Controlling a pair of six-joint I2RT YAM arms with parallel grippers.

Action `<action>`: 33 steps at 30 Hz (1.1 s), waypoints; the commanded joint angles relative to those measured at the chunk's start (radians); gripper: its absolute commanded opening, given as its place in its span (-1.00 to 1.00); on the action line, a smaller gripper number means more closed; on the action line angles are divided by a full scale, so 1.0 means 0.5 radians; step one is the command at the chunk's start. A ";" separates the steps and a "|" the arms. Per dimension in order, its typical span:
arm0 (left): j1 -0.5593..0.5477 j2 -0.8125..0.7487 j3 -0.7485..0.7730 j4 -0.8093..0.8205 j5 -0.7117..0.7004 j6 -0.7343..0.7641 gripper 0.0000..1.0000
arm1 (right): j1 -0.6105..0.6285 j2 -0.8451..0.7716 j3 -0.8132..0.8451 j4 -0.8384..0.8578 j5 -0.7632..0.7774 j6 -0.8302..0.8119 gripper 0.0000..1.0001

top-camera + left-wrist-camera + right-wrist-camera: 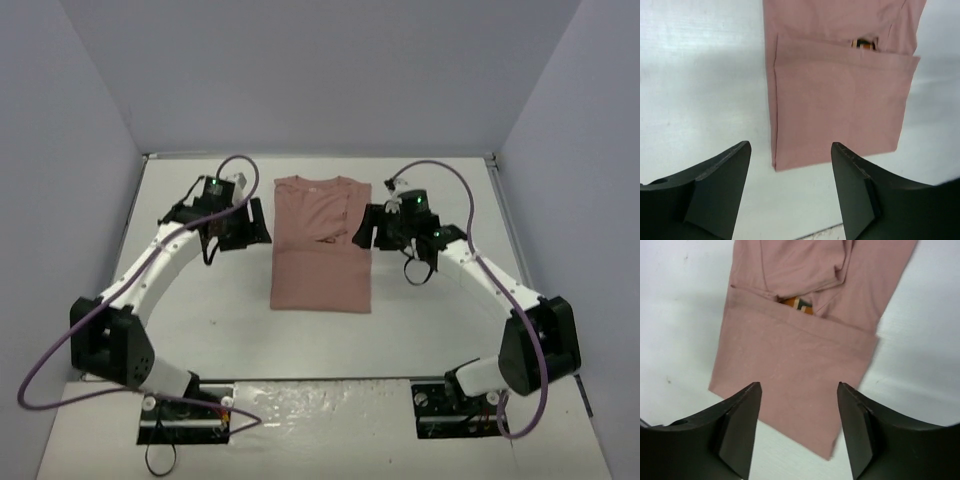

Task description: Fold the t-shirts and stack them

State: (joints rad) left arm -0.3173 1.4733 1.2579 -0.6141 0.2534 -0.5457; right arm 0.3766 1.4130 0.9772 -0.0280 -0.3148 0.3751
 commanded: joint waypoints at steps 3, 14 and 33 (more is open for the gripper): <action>-0.265 0.006 -0.451 -0.086 -0.117 -0.254 0.26 | 0.336 -0.169 -0.377 -0.212 0.477 0.514 0.30; -0.323 0.232 -0.534 0.076 -0.204 -0.286 0.23 | 0.640 -0.084 -0.524 -0.223 0.803 0.885 0.35; -0.362 0.429 -0.587 0.221 -0.209 -0.308 -0.40 | 0.723 0.147 -0.527 -0.199 0.924 0.949 0.15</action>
State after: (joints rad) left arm -0.4842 1.6442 0.9661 -0.5592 0.1598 -0.6907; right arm 0.7225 1.4566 0.6967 -0.1331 0.1073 0.8233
